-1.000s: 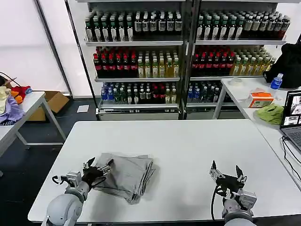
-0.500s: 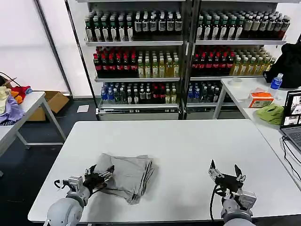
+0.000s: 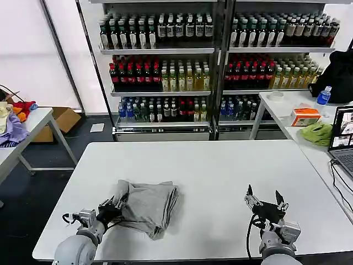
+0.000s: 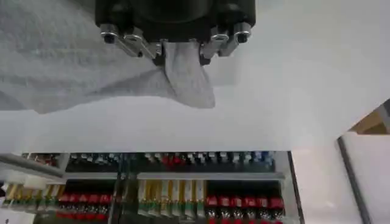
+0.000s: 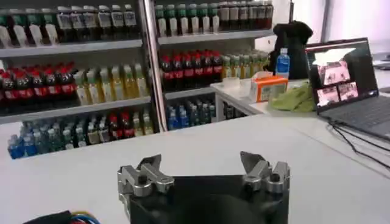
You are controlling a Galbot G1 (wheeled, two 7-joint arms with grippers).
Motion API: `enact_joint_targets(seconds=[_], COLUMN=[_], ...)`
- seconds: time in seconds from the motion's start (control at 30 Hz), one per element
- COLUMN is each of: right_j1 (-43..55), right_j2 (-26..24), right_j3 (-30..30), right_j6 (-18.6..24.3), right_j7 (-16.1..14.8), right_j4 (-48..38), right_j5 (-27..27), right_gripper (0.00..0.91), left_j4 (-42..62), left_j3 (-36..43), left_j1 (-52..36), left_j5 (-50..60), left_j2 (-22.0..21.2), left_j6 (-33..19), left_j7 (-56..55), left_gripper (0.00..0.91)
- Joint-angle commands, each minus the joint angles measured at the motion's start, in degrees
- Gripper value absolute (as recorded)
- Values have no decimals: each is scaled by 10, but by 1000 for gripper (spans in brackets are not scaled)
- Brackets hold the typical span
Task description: Fold and organize the clothes.
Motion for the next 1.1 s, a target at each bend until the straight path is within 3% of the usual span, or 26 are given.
enact_joint_targets(seconds=[0.03,0.2,0.4,0.5,0.6,0.9,1.0,1.1], right_j1=[11,24,42,50,53,26,21,21], right_j2=[-2,-4,-7,-7,-3,-2,3,14], right_j3=[0,-10,-21,-29,-38,-25,-18,-11], right_j6=[5,6,2,2,2,9,9,3], right_j7=[-2,1,1,2,3,4,5,11], right_j4=[-2,-16,-17,-26,-32,-32,-35,-39], right_j5=[0,1,5,4,4,-4,-14,-31], right_gripper=[907,907,907,907,907,907,907,907], left_j4=[2,1,8,11,-6,-83,-154,-210], left_j3=[-57,-168,-290,-309,-300,-168,-77,63], left_j1=[-7,-10,-7,-1,11,53,57,48], left_j5=[15,6,-1,10,22,105,65,75], left_j2=[28,95,210,227,214,103,64,15], left_j6=[-4,3,7,9,7,-19,-1,30], left_j7=[-4,0,0,-4,-3,-5,-43,-84], left_gripper=[0,0,0,0,0,0,0,0])
